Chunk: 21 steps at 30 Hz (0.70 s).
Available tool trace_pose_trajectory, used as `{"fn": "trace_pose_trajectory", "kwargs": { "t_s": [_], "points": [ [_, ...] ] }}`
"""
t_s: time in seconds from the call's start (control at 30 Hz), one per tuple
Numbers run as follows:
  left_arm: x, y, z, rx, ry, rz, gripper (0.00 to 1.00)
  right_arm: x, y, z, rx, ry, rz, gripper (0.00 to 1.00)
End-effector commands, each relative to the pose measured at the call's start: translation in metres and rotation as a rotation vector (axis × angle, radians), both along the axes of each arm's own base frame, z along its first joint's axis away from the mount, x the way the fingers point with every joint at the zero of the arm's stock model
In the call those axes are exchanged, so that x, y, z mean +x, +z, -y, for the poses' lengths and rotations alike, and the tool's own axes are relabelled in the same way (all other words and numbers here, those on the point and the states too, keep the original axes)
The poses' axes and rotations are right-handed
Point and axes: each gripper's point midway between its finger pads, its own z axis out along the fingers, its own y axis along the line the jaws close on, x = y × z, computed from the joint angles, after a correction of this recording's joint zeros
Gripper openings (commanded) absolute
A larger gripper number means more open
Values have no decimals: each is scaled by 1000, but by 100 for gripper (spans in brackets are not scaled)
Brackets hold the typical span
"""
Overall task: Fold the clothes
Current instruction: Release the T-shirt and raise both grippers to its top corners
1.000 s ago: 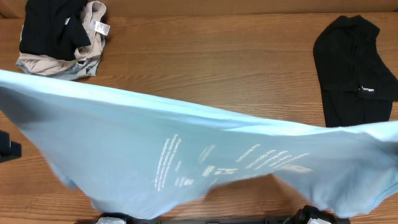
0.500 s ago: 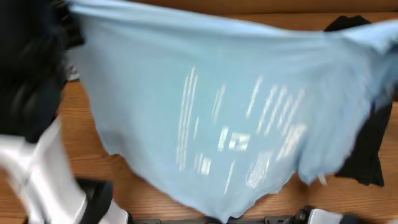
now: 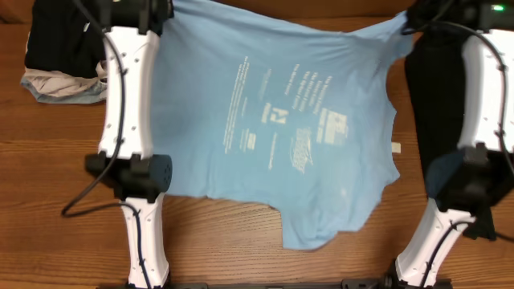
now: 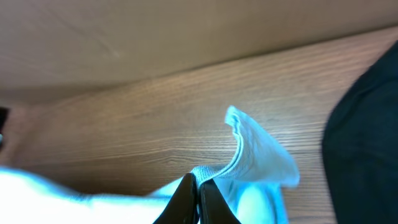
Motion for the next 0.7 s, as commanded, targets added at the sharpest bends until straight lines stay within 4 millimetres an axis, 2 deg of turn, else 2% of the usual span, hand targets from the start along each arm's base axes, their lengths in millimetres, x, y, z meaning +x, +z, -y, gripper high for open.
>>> {"fn": "trace_pose_trajectory", "kwargs": {
  "t_s": [0.0, 0.13, 0.23, 0.27, 0.33, 0.5, 0.53, 0.67],
  "points": [
    [8, -19, -9, 42, 13, -36, 4, 3, 9, 5, -19, -23, 26, 4],
    [-1, -38, -10, 49, 8, -121, 5, -12, -4, 4, 0, -43, -62, 4],
    [-16, -48, -12, 57, 9, -199, 4, -38, -22, -2, 25, -39, -195, 4],
    [-26, -55, -14, 57, 8, -253, 4, -54, -32, -8, 34, -33, -273, 4],
    [-37, -62, -17, 42, 3, -311, 4, -71, -40, -14, 39, -23, -354, 4],
    [-51, -78, -22, -53, -19, -394, 4, -104, -57, -22, 32, -22, -513, 4],
    [-56, -86, -24, -105, -30, -426, 4, -115, -67, -24, 38, -23, -567, 4],
    [-66, -103, -36, -144, -20, -496, 4, -132, -91, -27, 48, -20, -665, 4]
  ]
}}
